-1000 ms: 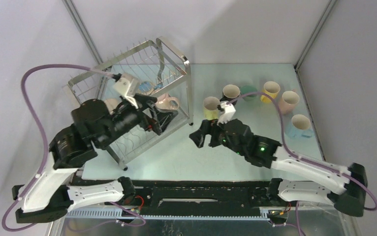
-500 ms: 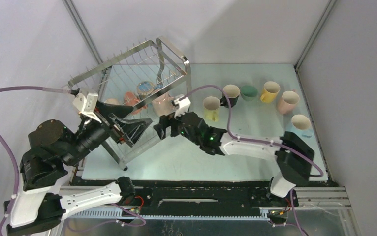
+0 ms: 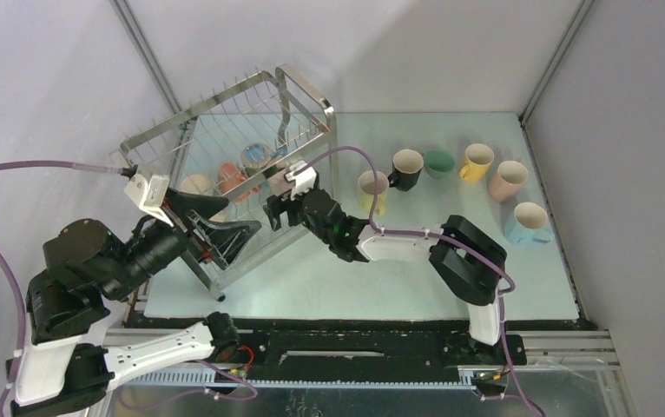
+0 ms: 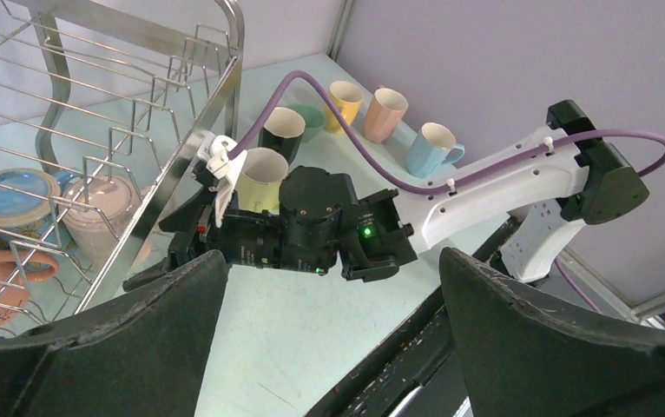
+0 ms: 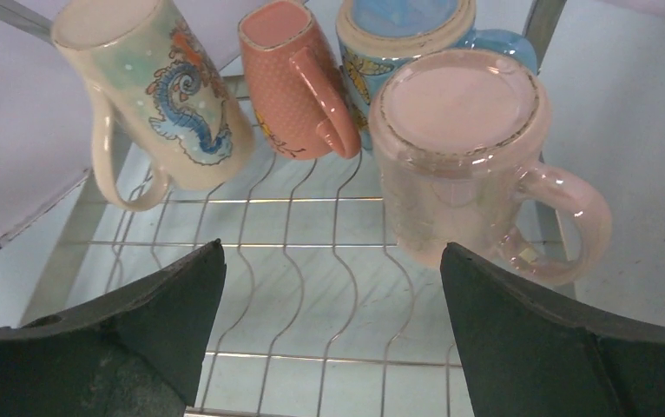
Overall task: Unload the cups from the dish rack
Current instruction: Move the cup to the dish rack.
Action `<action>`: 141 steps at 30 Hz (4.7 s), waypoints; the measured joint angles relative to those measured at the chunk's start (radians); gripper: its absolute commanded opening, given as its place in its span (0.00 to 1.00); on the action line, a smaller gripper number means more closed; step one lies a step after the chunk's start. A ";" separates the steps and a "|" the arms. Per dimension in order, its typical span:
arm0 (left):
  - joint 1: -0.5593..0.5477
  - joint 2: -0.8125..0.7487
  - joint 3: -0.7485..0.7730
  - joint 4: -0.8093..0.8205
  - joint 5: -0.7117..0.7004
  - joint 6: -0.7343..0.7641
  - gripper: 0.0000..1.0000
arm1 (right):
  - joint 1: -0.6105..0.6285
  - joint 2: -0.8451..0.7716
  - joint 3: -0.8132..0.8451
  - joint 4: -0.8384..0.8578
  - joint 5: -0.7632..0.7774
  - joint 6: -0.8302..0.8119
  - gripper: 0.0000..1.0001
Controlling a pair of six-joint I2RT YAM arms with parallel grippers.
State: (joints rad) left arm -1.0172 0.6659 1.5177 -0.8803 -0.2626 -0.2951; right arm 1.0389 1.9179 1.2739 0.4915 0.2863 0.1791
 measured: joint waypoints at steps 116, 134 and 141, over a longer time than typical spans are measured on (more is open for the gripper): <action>0.000 0.008 -0.033 -0.020 0.035 0.008 1.00 | -0.052 0.393 0.388 0.026 0.278 -0.069 0.99; 0.000 0.008 -0.033 -0.020 0.039 0.008 1.00 | -0.026 0.375 0.269 0.201 0.298 -0.113 0.62; 0.000 0.008 -0.045 -0.017 0.042 0.008 1.00 | -0.007 0.344 0.231 0.201 0.332 -0.125 0.62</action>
State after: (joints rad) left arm -1.0172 0.6743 1.4727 -0.8974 -0.2207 -0.2871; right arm 1.0321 2.2623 1.5047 0.6930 0.6182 0.0544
